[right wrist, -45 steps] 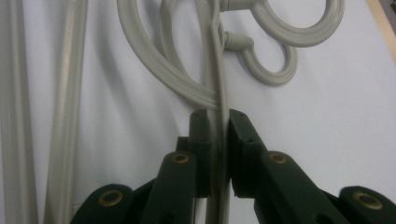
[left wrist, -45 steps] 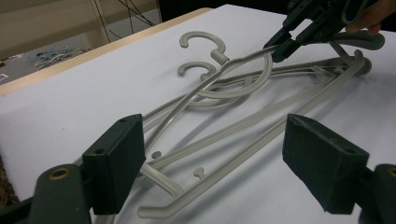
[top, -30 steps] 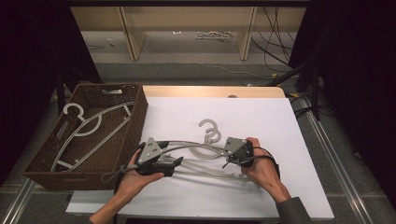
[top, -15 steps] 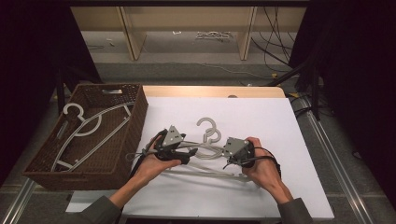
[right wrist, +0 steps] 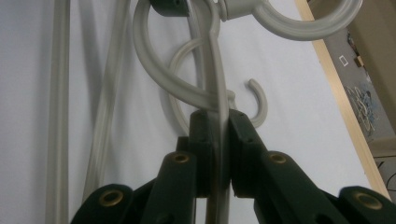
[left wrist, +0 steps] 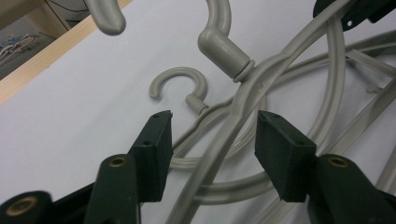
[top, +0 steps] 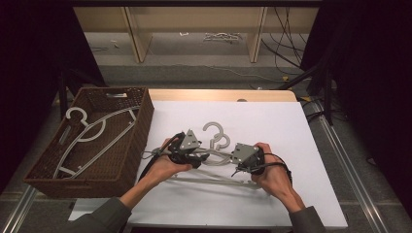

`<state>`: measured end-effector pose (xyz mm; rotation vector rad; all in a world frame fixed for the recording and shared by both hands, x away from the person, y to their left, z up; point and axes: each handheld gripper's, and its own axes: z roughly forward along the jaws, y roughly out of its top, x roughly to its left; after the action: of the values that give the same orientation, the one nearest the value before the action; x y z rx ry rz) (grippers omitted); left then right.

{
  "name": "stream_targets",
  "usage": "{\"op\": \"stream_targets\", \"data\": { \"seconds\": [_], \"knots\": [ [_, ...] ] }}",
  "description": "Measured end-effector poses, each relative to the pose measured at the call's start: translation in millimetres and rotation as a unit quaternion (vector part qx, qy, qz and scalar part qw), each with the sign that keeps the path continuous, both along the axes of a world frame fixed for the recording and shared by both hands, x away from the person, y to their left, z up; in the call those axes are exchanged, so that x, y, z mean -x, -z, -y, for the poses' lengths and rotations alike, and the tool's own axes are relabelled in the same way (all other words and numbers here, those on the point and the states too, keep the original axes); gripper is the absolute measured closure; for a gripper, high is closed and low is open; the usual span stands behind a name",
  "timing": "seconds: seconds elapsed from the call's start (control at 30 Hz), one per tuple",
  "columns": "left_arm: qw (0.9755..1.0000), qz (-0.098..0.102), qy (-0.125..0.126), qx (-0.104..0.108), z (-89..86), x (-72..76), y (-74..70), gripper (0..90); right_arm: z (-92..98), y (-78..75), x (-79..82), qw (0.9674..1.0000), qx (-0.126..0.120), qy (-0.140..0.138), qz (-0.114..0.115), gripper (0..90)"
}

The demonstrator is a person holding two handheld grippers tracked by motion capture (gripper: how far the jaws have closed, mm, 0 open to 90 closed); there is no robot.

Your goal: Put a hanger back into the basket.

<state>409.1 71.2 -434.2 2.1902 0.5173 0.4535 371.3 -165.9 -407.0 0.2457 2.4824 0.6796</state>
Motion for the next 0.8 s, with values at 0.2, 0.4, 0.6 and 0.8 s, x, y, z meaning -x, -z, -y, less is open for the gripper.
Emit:
{"op": "stream_targets", "data": {
  "seconds": [0.2,0.4,0.6,0.8],
  "knots": [
    [0.9985,0.016,0.035,-0.039,3.7,0.6,-2.2,70.0,-0.1,-0.7,0.0,1.0000,0.002,-0.004,0.004,81.6],
    [0.9941,0.044,0.065,-0.075,4.4,9.0,-16.0,75.9,3.2,-2.1,-2.0,0.9999,-0.012,0.003,0.009,78.3],
    [0.9947,0.032,0.079,-0.056,4.6,14.8,-24.7,82.2,10.0,-8.9,-4.5,0.9966,-0.056,0.055,0.026,58.8],
    [0.9974,0.021,0.056,-0.040,-5.6,10.4,-32.1,82.3,17.0,-16.1,-6.3,0.9851,-0.142,0.093,0.026,42.2]
  ]
}}
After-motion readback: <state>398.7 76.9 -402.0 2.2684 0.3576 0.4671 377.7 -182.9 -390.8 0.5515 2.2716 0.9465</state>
